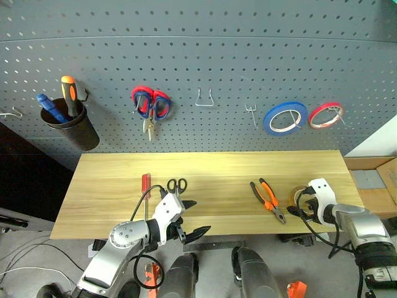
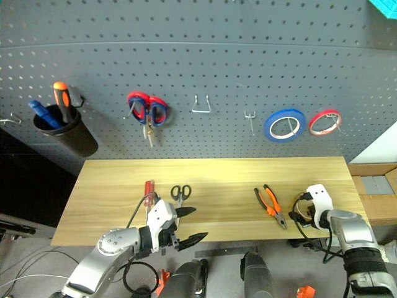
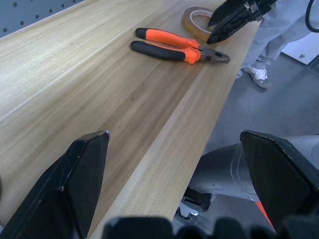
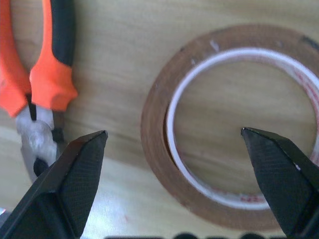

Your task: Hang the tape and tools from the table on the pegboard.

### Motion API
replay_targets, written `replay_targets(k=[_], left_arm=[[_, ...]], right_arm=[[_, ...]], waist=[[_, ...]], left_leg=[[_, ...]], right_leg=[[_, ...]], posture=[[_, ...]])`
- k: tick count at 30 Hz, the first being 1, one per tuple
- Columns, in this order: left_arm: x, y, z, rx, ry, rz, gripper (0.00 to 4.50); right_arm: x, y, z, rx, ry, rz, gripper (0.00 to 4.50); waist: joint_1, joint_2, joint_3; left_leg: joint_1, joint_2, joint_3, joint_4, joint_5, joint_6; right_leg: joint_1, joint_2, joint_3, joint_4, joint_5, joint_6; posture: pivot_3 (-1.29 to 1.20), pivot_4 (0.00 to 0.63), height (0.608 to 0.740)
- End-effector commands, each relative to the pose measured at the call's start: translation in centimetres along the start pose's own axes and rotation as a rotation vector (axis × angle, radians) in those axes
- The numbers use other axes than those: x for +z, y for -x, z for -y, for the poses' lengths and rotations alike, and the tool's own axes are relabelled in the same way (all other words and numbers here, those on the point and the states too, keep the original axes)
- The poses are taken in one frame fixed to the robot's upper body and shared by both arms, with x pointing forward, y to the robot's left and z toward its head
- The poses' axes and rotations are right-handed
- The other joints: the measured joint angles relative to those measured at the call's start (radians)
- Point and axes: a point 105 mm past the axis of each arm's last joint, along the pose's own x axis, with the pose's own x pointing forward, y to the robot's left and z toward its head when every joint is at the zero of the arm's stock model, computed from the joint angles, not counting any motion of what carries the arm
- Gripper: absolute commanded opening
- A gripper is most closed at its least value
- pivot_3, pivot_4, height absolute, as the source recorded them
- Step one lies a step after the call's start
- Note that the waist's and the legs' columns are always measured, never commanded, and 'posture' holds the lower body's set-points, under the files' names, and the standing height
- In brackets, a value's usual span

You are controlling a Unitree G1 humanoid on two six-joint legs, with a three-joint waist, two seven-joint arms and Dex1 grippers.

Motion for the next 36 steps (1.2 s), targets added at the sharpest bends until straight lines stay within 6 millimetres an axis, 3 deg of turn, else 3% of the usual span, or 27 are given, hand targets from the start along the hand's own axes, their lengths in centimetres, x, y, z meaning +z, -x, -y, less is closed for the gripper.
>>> replay_targets(k=[1, 2, 6, 13, 14, 19, 21, 26, 29, 34, 36], left_arm=[[1.5, -0.1, 0.6, -0.027, -0.056, 0.042, 4.5], [1.6, -0.1, 0.5, -0.027, -0.057, 0.042, 4.5], [1.7, -0.2, 0.0, -0.021, -0.062, 0.042, 4.5], [2.7, -1.3, -0.9, -0.034, -0.08, 0.071, 4.5], [2.8, -1.5, -1.2, -0.033, -0.08, 0.074, 4.5], [3.3, -3.0, -2.4, -0.032, -0.084, 0.111, 4.5], [3.9, -3.5, -2.8, -0.022, -0.088, 0.147, 4.5], [5.5, -2.9, -2.2, -0.048, -0.098, 0.268, 4.5], [5.8, -2.7, -2.4, -0.041, -0.111, 0.287, 4.5], [6.9, -1.7, -3.9, 0.07, -0.108, 0.328, 4.5], [7.2, -1.4, -4.3, 0.107, -0.113, 0.338, 4.5]], right_arm=[[-1.9, -0.8, 0.2, -0.031, -0.045, -0.079, 4.1], [-2.0, -0.8, 0.1, -0.02, -0.041, -0.086, 3.94], [-2.2, -0.7, 0.0, -0.012, -0.027, -0.098, 2.63], [-2.0, -0.1, 0.3, -0.03, -0.04, -0.069, 0.29], [-1.8, 0.0, 0.3, -0.029, -0.035, -0.06, 0.13], [0.9, 2.5, -1.6, 0.062, 0.033, 0.079, 0.1], [2.1, 4.3, -3.2, 0.118, 0.095, 0.138, 0.1], [5.4, 9.7, -9.5, 0.276, 0.262, 0.273, 0.1], [6.8, 11.2, -10.8, 0.279, 0.299, 0.329, 0.1], [13.5, 14.6, -16.5, 0.352, 0.398, 0.711, 0.1], [14.7, 15.2, -17.2, 0.341, 0.404, 0.775, 0.1]], waist=[[0.0, -0.002, 0.001], [0.002, -0.003, 0.001], [0.003, -0.003, 0.001], [0.002, -0.003, 0.0], [0.002, -0.003, 0.0], [0.0, 0.002, -0.002], [-0.005, 0.004, -0.002], [-0.038, 0.005, -0.003], [-0.056, 0.004, -0.003], [-0.073, 0.006, -0.006], [-0.078, 0.006, -0.011]], left_leg=[[0.0, 0.0, 0.0, 0.0, 0.0, 0.0], [0.0, 0.0, 0.0, 0.0, 0.0, 0.0], [0.0, 0.0, -0.001, -0.001, 0.0, 0.0], [0.0, 0.0, -0.001, 0.0, 0.0, 0.0], [0.0, 0.0, -0.001, 0.0, 0.0, 0.0], [-0.001, -0.001, -0.001, -0.001, 0.0, -0.001], [-0.004, -0.001, -0.001, -0.001, -0.001, -0.001], [-0.011, -0.001, 0.001, 0.002, -0.001, -0.002], [-0.014, -0.001, 0.001, 0.003, 0.0, -0.002], [-0.016, 0.0, 0.002, 0.011, 0.0, -0.001], [-0.017, 0.0, 0.002, 0.014, 0.0, -0.001]], right_leg=[[0.0, 0.0, 0.0, 0.0, 0.0, 0.0], [0.0, 0.0, 0.0, 0.0, 0.0, 0.0], [0.0, 0.0, -0.001, -0.001, 0.003, -0.005], [0.0, 0.0, -0.001, -0.001, 0.0, 0.0], [0.0, 0.0, -0.001, -0.001, 0.0, 0.0], [-0.002, 0.0, -0.002, 0.0, 0.003, -0.005], [-0.004, 0.0, -0.002, 0.0, 0.004, -0.004], [-0.011, 0.0, 0.0, 0.0, 0.006, -0.001], [-0.014, 0.0, -0.001, 0.002, 0.006, 0.0], [-0.015, 0.002, -0.001, 0.004, 0.008, 0.001], [-0.014, 0.002, -0.001, 0.003, 0.01, 0.002]], posture=[[-0.04, 0.323, 0.74], [-0.04, 0.323, 0.74], [-0.05, 0.313, 0.74], [-0.1, 0.281, 0.74], [-0.1, 0.277, 0.74], [-0.2, 0.242, 0.74], [-0.23, 0.24, 0.74], [-0.3, 0.23, 0.74], [-0.31, 0.224, 0.74], [-0.31, 0.193, 0.74], [-0.3, 0.188, 0.74]])
